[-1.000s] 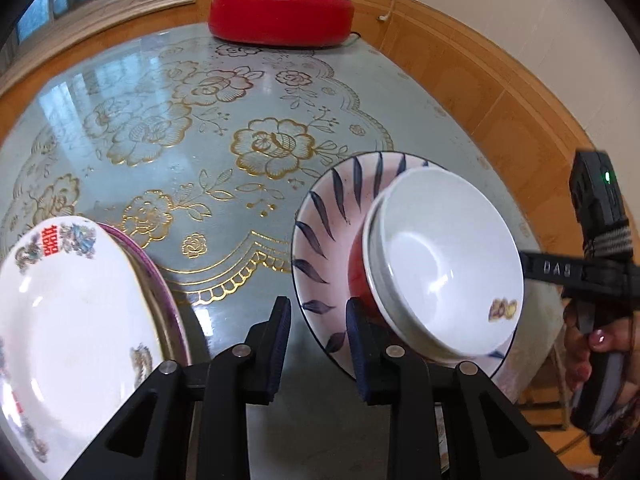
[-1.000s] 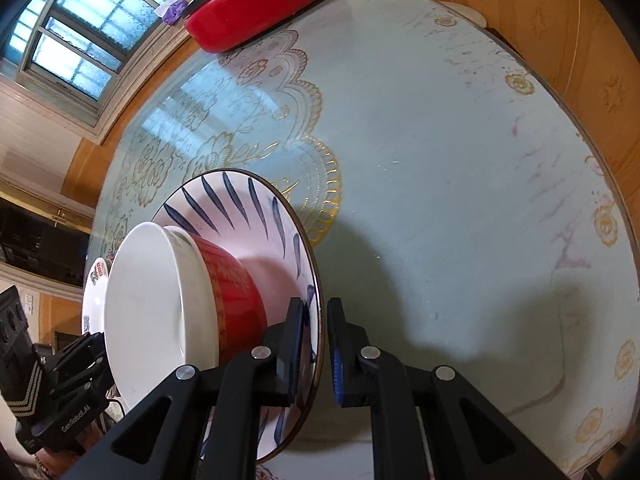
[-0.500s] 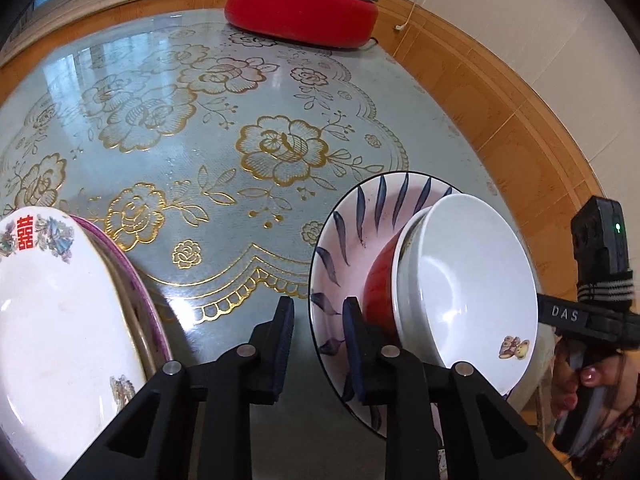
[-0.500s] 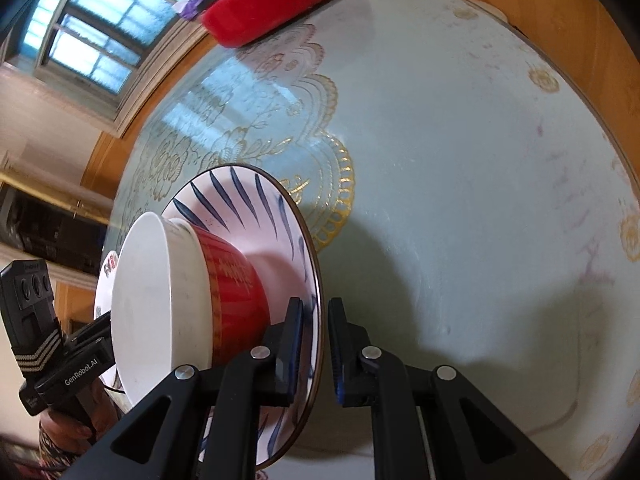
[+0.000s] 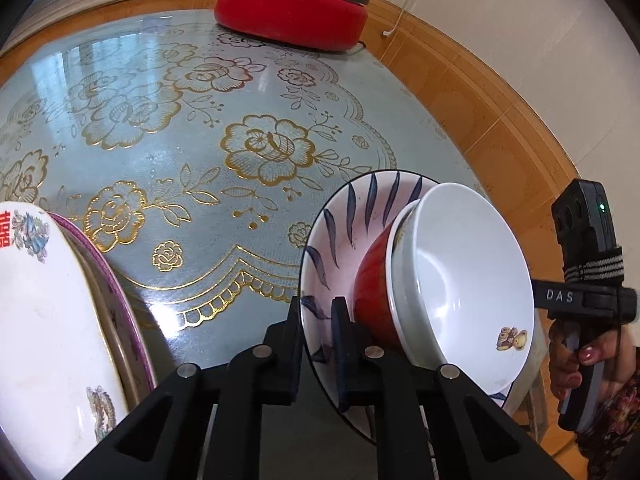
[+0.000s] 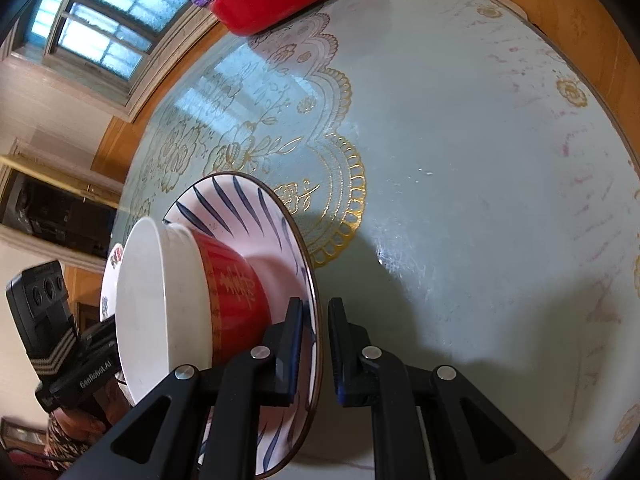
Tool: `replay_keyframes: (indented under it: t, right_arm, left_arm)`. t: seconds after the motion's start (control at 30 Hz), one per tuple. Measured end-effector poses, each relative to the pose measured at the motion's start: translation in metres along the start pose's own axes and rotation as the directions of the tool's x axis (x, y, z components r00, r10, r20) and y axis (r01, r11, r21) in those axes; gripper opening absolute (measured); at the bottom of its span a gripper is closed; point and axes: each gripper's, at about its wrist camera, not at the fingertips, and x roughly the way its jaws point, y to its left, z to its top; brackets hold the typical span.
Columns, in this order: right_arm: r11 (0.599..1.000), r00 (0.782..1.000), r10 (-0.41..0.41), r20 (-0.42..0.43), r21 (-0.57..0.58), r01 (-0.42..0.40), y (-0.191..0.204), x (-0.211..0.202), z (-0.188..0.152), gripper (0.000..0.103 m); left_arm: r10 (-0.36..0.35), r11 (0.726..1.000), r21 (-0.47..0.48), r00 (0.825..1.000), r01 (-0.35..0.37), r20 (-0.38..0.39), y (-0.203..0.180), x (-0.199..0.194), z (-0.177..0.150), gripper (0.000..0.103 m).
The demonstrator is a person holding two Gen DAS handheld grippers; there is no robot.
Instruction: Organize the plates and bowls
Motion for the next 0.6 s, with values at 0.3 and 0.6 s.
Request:
replay_keyframes:
  t: [0.3,0.6]
  right_arm:
    - [0.999,1.0,-0.01,-0.017,-0.051,0.009,0.01,0.005,0.006,0.012]
    - [0.996,1.0,-0.022,-0.005,-0.084,0.021,0.014,0.006,0.005,0.011]
  left_arm:
    - [0.023,1.0,0.005,1.0,-0.023,0.004,-0.001,0.001,-0.001,0.014]
    - [0.02,1.0,0.012,0.999,-0.021,0.025,-0.002,0.001,-0.003,0.009]
